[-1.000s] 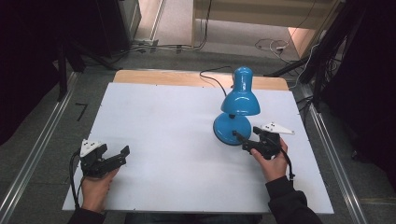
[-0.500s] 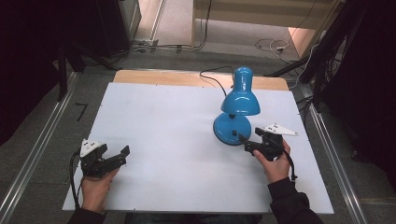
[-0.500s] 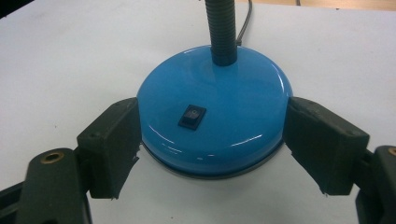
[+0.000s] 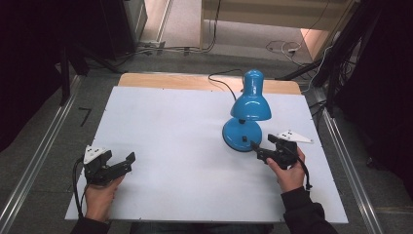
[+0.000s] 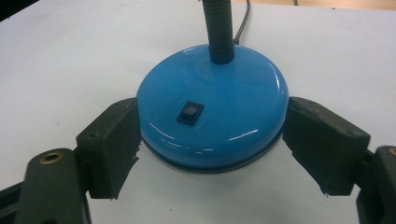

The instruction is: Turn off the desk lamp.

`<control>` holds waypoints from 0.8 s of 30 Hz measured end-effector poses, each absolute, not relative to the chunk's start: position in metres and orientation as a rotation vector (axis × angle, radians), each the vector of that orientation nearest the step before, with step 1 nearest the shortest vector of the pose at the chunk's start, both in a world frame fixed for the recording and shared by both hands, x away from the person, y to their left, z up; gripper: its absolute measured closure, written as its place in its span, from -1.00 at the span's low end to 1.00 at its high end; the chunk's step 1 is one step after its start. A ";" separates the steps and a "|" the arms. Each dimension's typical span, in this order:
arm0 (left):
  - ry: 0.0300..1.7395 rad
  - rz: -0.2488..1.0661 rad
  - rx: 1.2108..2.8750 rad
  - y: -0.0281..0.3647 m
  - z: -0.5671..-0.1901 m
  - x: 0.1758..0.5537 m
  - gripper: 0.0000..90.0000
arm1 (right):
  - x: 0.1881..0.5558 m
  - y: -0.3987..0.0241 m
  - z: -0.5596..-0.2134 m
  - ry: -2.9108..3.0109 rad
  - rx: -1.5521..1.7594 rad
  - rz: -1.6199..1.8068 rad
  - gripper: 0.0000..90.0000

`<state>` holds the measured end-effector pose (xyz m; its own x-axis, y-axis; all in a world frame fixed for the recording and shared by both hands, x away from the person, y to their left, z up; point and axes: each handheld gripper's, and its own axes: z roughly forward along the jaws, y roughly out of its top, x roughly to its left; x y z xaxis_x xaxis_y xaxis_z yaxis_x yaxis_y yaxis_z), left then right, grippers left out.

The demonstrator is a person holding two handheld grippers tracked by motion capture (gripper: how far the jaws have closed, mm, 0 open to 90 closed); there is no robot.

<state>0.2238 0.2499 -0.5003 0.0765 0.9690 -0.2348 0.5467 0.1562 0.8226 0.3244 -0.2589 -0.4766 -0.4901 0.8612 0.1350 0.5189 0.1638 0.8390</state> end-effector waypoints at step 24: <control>1.583 0.625 1.501 0.250 -0.501 0.224 -0.71 | 0.320 -0.270 -0.476 2.054 1.322 1.248 -0.62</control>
<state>0.2240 0.2496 -0.5006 0.0758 0.9692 -0.2344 0.5473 0.1560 0.8222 0.3205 -0.2700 -0.4764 -0.4753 0.8701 0.1304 0.5164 0.1559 0.8420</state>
